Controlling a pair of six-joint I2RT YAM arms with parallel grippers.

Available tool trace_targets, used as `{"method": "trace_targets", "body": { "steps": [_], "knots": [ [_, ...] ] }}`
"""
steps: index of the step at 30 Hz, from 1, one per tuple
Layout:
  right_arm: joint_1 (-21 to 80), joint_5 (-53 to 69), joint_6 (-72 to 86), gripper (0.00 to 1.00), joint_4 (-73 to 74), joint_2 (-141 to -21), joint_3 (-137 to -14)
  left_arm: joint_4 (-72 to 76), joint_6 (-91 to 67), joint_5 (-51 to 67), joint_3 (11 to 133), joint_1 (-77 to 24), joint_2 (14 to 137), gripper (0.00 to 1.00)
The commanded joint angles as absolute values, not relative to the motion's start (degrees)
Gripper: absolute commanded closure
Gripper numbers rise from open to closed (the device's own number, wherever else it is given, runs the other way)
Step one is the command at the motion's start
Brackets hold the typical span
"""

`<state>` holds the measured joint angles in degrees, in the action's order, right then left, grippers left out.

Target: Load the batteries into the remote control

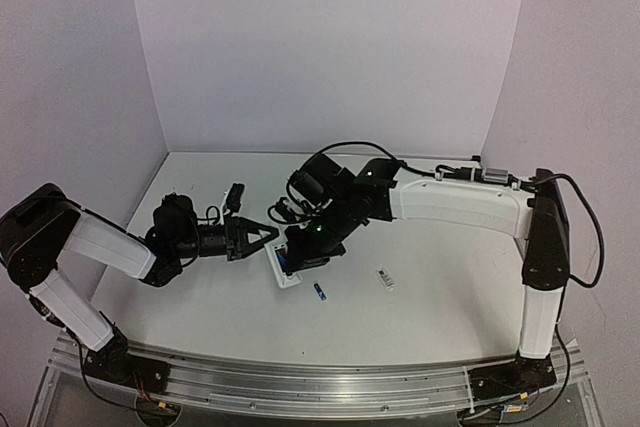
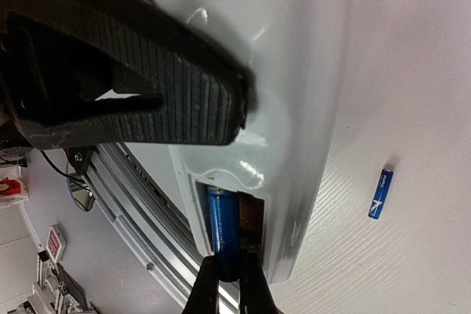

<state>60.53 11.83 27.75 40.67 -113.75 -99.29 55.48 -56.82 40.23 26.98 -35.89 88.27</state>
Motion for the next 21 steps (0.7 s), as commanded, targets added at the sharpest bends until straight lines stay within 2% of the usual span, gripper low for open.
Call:
{"method": "trace_targets", "body": {
  "steps": [1, 7, 14, 21],
  "knots": [
    [60.6, 7.1, 28.9, 1.0, 38.9, -116.0, -102.5, 62.0, -58.4, 44.0, 28.2, -37.9, 87.6, 1.0],
    [60.6, 2.9, 28.3, 1.0, 38.9, -117.9, -105.6, 67.5, -62.1, 46.4, 29.2, -39.3, 90.3, 1.0],
    [60.6, 0.1, 27.2, 1.0, 38.8, -122.5, -111.8, 66.2, -61.9, 47.3, 32.0, -40.8, 92.1, 1.0],
    [60.6, 1.2, 25.8, 1.0, 36.4, -127.2, -117.0, 68.9, -63.8, 48.7, 33.5, -41.2, 94.9, 1.0]
  ]
}}
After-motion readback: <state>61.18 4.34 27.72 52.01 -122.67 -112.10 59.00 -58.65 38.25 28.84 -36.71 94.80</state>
